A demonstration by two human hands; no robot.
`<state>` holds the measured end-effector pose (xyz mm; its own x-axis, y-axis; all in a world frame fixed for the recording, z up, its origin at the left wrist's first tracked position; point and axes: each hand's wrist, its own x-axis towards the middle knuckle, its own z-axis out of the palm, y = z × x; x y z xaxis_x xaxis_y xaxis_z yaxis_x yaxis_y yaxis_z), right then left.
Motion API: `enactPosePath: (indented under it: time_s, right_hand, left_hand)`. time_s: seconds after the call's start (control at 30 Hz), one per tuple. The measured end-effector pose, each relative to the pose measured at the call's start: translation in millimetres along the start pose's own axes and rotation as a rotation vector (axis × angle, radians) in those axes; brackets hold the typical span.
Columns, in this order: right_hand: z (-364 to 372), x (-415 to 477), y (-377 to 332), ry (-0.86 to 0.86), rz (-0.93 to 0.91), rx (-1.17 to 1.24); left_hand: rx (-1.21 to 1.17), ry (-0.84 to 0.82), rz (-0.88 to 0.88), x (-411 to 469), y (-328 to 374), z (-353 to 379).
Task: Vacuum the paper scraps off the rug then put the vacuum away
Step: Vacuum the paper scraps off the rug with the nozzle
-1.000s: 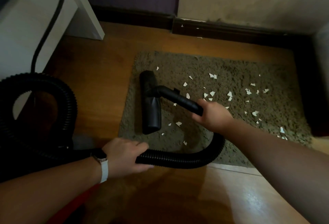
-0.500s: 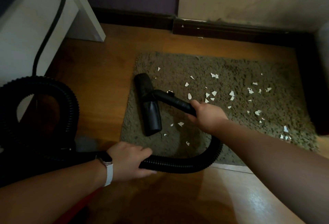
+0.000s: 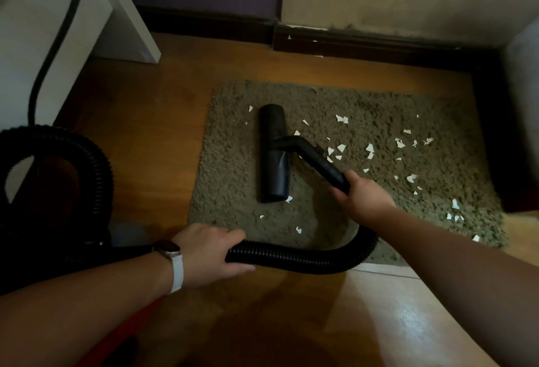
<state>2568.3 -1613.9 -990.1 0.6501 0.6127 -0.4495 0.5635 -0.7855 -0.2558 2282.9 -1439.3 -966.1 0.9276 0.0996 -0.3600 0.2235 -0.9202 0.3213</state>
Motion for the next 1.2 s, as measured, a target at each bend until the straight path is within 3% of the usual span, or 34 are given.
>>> enactPosePath:
  time_s: [0.37,0.8,1.2]
  right_hand:
    - [13,-3,-8,-0.031,0.029,0.01]
    - [-7,30,-23,0.114,0.045,0.166]
    - [-20,95,-96,-0.032,-0.16,0.05]
  left_hand:
    - [-0.035,-0.025,0.007,-6,3,-1]
    - [-0.052,0.103,-0.093,-1,-10,-13]
    - [-0.124,0.164,-0.173,-9,-46,-18]
